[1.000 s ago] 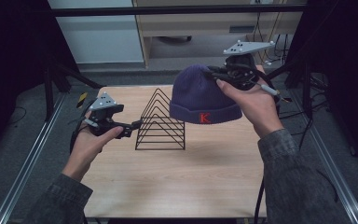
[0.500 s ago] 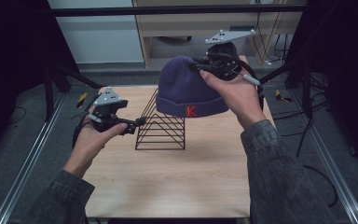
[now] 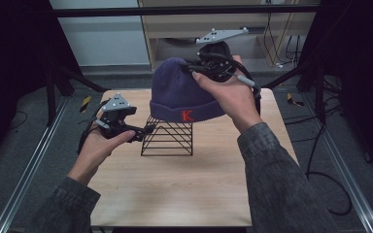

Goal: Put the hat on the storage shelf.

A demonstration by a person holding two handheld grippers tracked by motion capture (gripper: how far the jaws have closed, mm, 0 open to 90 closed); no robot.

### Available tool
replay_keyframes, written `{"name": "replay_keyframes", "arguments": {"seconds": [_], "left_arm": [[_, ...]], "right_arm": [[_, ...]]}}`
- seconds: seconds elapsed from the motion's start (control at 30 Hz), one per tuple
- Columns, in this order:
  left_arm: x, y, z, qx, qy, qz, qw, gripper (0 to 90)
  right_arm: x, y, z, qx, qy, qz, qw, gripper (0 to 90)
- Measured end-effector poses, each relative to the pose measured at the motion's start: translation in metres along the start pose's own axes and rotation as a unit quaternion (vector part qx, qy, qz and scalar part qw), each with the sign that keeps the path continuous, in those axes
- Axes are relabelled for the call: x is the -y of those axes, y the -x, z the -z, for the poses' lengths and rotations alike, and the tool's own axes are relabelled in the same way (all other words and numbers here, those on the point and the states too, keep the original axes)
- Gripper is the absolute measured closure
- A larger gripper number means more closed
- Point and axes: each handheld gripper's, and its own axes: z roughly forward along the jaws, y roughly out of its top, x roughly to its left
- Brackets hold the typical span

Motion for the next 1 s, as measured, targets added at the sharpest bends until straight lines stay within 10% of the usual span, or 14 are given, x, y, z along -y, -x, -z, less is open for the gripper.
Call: {"name": "replay_keyframes", "arguments": {"seconds": [0.7,1.0], "left_arm": [[0.007,-0.023,-0.015,0.032,0.009,0.039,0.9987,9.1],[0.007,-0.026,-0.018,0.032,0.019,0.04,0.9985,62.5]], "right_arm": [[-0.011,-0.029,-0.019,-0.042,0.009,0.008,0.999,78.7],[-0.003,-0.028,-0.026,-0.043,0.0,0.005,0.9991,78.7]]}}
